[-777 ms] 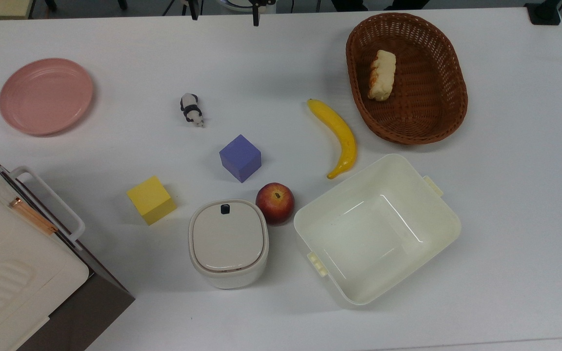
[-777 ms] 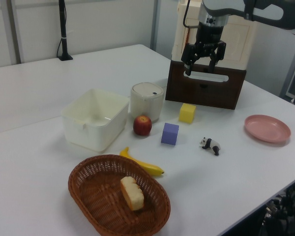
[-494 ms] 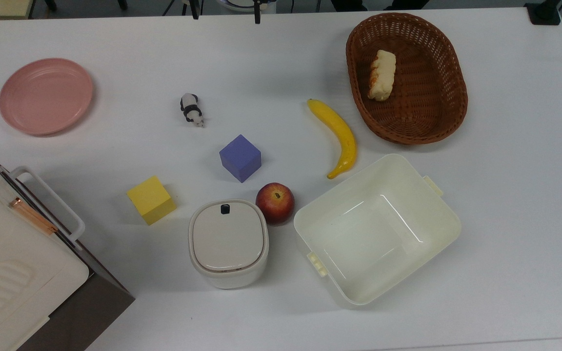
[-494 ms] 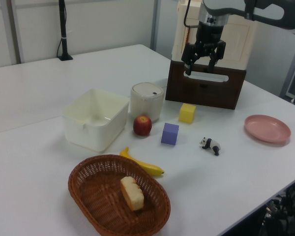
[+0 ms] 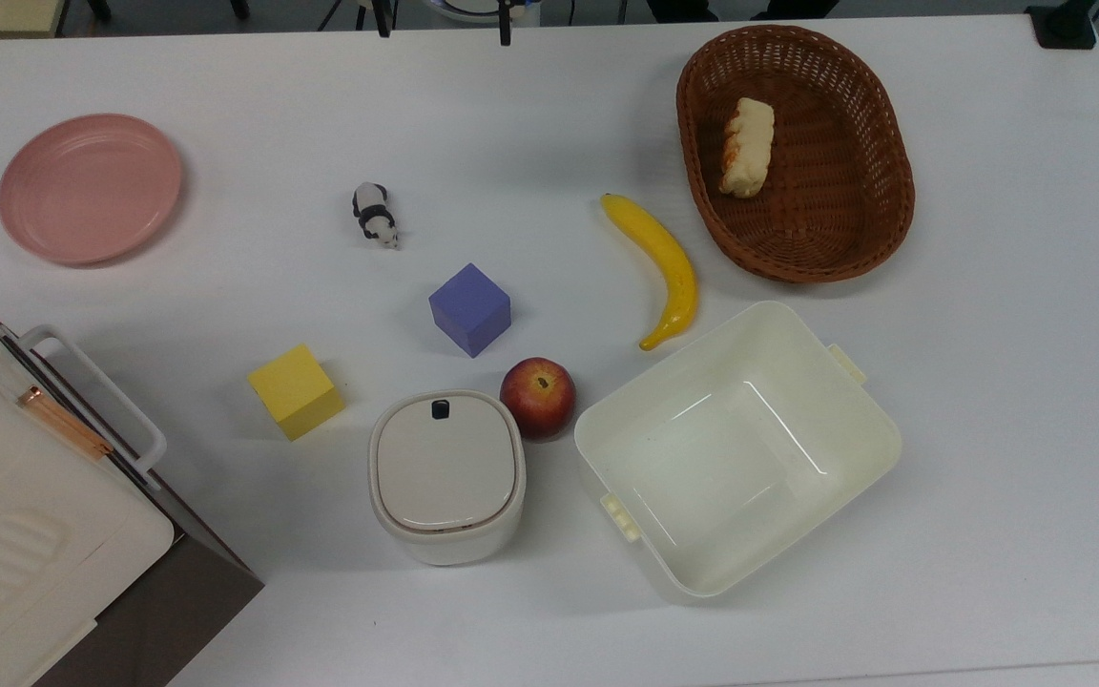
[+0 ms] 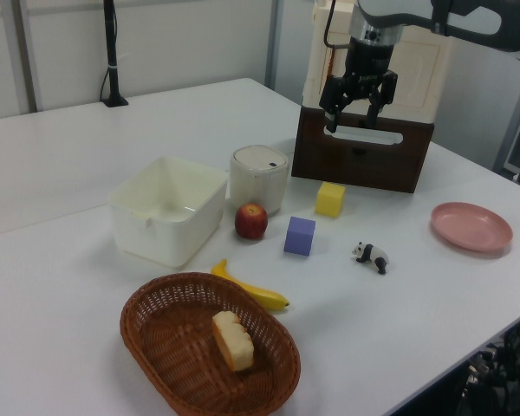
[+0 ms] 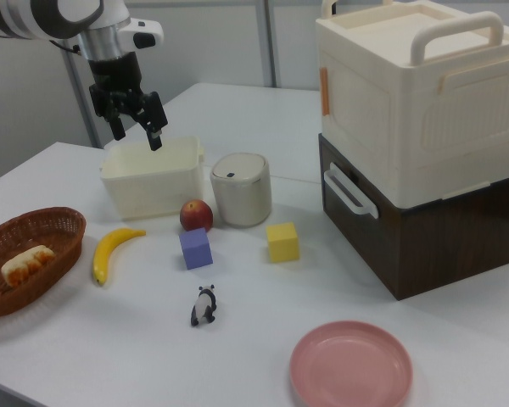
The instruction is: Slide open the drawer
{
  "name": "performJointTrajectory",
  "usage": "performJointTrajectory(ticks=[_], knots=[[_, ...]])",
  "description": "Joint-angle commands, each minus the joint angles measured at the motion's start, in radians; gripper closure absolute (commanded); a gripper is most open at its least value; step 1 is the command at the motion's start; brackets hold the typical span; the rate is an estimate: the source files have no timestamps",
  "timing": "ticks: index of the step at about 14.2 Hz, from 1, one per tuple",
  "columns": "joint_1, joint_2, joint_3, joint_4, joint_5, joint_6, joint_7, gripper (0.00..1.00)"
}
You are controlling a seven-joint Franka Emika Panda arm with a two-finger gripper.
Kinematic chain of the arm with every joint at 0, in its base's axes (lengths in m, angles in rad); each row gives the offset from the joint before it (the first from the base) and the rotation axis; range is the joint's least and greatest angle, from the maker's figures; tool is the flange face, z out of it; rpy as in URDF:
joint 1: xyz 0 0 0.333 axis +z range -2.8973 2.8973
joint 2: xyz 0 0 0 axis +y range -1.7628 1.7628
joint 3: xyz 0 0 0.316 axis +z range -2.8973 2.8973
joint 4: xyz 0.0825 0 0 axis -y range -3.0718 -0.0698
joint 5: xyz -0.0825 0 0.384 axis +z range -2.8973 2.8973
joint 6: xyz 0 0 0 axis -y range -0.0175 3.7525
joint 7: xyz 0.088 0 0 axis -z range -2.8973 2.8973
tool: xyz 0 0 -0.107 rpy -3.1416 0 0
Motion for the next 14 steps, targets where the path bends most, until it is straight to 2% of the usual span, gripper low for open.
performJointTrajectory(ticks=[1, 10, 11, 14], knots=[[-0.002, -0.022, 0.002, -0.016, 0.021, 0.003, -0.014, 0.0], [-0.005, -0.018, 0.0, -0.014, 0.014, 0.017, -0.028, 0.0], [-0.006, -0.016, 0.0, -0.016, 0.011, 0.017, -0.069, 0.0], [-0.045, -0.013, -0.012, -0.016, 0.007, 0.032, -0.401, 0.0]])
